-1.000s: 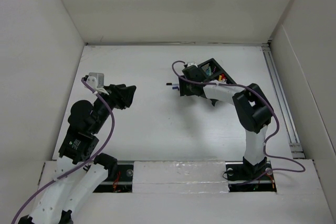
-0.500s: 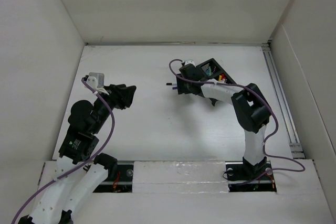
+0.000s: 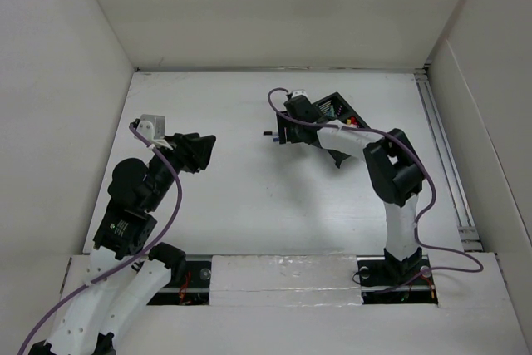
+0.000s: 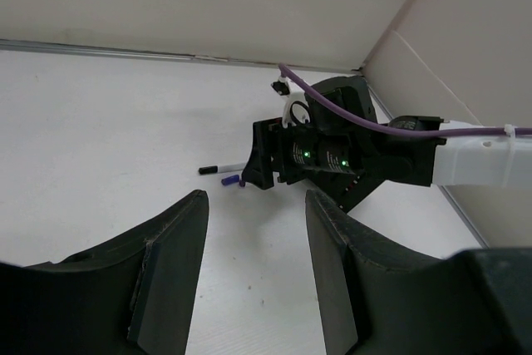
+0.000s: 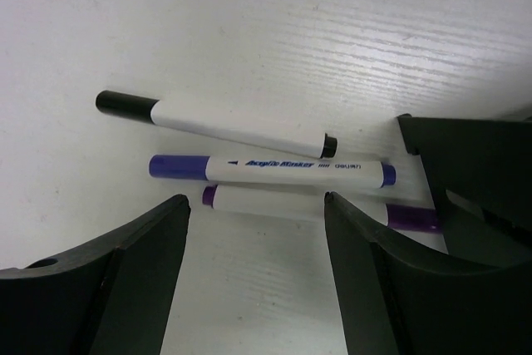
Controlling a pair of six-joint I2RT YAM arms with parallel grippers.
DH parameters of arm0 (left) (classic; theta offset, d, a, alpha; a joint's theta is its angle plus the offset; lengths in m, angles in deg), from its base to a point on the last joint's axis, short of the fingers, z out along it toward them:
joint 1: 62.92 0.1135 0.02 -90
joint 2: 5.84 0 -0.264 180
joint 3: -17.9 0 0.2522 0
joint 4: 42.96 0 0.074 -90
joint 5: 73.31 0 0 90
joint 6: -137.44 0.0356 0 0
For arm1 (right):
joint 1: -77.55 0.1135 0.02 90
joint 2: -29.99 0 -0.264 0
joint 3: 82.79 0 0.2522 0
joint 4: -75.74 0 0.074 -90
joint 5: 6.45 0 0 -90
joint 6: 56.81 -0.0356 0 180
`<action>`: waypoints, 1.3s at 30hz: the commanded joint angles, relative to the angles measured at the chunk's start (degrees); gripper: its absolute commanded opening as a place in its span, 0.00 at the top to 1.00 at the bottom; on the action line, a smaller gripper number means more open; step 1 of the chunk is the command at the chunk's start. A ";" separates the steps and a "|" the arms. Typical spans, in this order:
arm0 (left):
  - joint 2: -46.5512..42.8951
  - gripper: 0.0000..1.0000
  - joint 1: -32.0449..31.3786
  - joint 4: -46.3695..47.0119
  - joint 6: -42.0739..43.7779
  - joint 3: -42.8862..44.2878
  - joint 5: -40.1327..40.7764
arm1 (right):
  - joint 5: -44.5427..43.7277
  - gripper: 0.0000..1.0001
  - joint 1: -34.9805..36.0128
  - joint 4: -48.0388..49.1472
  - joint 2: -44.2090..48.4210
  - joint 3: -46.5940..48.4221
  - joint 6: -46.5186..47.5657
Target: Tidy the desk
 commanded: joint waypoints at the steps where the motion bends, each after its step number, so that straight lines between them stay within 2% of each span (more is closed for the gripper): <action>1: -0.46 0.54 0.24 2.68 0.87 0.06 -0.21 | 2.59 0.29 -0.82 -1.03 -1.70 3.14 -0.41; 14: -0.46 0.54 0.24 2.41 0.88 -0.03 -0.12 | 9.10 0.26 -1.35 -0.86 -0.13 -1.16 -3.58; 25: 0.15 0.54 0.24 2.68 0.88 0.06 -0.12 | 11.47 0.26 2.34 3.79 7.61 -12.66 -8.06; 32: 0.59 0.54 0.24 2.76 0.79 -0.03 -0.73 | 9.28 0.27 4.37 2.40 13.23 -16.54 -9.20; 37: 0.33 0.53 0.24 2.76 0.79 -0.03 -0.82 | 1.55 0.25 4.37 -0.94 15.16 -17.24 -9.02; 39: 0.42 0.54 0.24 2.76 0.79 -0.11 -0.91 | 2.68 0.24 4.37 0.19 17.18 -19.86 -9.64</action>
